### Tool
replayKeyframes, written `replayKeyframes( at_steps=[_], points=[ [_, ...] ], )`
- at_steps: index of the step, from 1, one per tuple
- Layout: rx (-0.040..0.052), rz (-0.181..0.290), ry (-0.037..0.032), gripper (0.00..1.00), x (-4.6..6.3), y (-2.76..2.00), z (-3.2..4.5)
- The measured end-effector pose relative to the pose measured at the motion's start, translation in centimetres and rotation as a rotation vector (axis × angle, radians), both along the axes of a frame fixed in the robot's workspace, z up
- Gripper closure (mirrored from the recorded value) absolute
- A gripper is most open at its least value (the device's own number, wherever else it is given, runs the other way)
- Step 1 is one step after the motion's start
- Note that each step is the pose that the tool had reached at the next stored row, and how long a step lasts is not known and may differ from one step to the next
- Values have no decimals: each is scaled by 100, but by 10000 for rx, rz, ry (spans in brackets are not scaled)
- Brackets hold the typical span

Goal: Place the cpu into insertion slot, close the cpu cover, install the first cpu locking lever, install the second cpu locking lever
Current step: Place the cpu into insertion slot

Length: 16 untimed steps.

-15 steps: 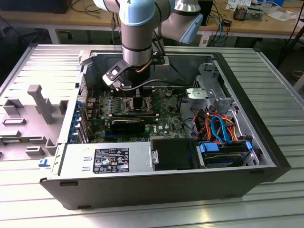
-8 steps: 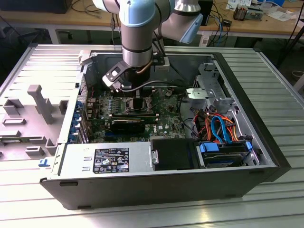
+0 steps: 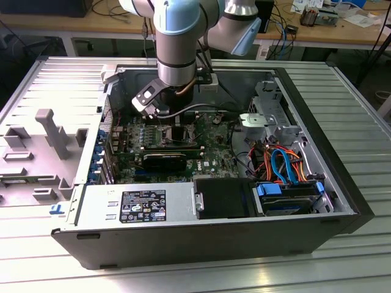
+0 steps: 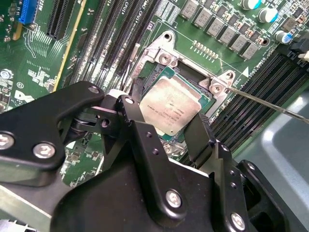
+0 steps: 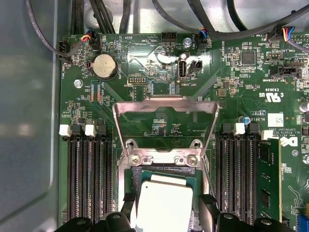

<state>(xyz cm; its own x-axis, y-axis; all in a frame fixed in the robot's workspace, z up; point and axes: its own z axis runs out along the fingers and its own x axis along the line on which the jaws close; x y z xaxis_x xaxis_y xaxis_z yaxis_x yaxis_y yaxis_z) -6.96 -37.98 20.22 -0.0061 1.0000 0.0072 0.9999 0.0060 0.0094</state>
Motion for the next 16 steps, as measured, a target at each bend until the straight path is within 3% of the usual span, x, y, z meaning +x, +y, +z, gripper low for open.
replayKeyframes(
  at_steps=[5,12,16],
  points=[
    [-19,175,0,38,22,59,0],
    [-104,853,0,38,25,64,0],
    [-114,905,0,38,25,64,0]
  ],
)
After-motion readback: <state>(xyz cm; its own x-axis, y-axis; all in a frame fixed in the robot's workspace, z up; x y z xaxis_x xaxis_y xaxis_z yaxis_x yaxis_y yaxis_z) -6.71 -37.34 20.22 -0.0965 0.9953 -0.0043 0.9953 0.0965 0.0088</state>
